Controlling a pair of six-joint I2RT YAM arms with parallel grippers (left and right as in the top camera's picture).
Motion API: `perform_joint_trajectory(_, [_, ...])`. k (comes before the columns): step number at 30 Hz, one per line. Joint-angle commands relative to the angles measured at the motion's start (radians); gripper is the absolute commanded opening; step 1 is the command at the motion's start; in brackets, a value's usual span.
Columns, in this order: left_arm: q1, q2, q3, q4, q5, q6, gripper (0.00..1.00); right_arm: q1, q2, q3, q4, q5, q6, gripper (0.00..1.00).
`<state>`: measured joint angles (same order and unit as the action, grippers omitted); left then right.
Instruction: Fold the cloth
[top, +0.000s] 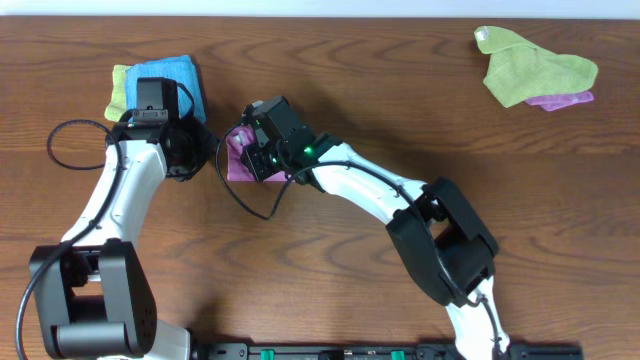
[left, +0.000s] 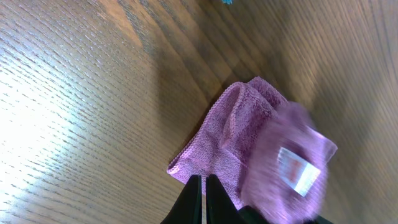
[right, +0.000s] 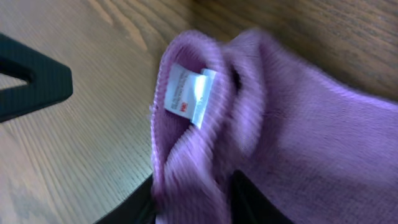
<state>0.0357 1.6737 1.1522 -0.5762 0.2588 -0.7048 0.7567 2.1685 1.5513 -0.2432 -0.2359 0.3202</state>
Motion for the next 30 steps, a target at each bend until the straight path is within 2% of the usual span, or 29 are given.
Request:
perform_joint_trajectory(1, [0.005, -0.002, -0.005, -0.003, 0.004, 0.019, 0.06, 0.007, 0.012, 0.023, 0.001, -0.008, -0.012, 0.45])
perform_joint_trajectory(4, [0.005, -0.002, -0.005, -0.003, 0.004, 0.023, 0.06, 0.008, 0.012, 0.023, 0.001, -0.008, -0.012, 0.56])
perform_joint_trajectory(6, [0.006, -0.002, -0.005, -0.003, 0.003, 0.027, 0.06, 0.008, 0.012, 0.023, 0.000, -0.008, -0.012, 0.73])
perform_joint_trajectory(9, [0.025, -0.002, -0.005, -0.004, 0.005, 0.030, 0.06, 0.007, 0.011, 0.027, -0.002, -0.008, -0.011, 0.90])
perform_joint_trajectory(10, [0.034, -0.003, -0.005, -0.004, 0.006, 0.033, 0.06, 0.006, 0.008, 0.031, -0.006, -0.008, -0.011, 0.99])
perform_joint_trajectory(19, [0.115, -0.028, -0.005, -0.027, 0.050, 0.056, 0.07, -0.036, -0.020, 0.098, -0.092, 0.000, -0.011, 0.99])
perform_joint_trajectory(23, [0.117, -0.040, -0.005, -0.027, 0.049, 0.056, 0.10, -0.068, -0.020, 0.124, -0.176, 0.001, -0.011, 0.99])
perform_joint_trajectory(30, [0.117, -0.061, -0.005, -0.030, 0.057, 0.055, 0.13, -0.115, -0.037, 0.124, -0.202, -0.001, -0.011, 0.99])
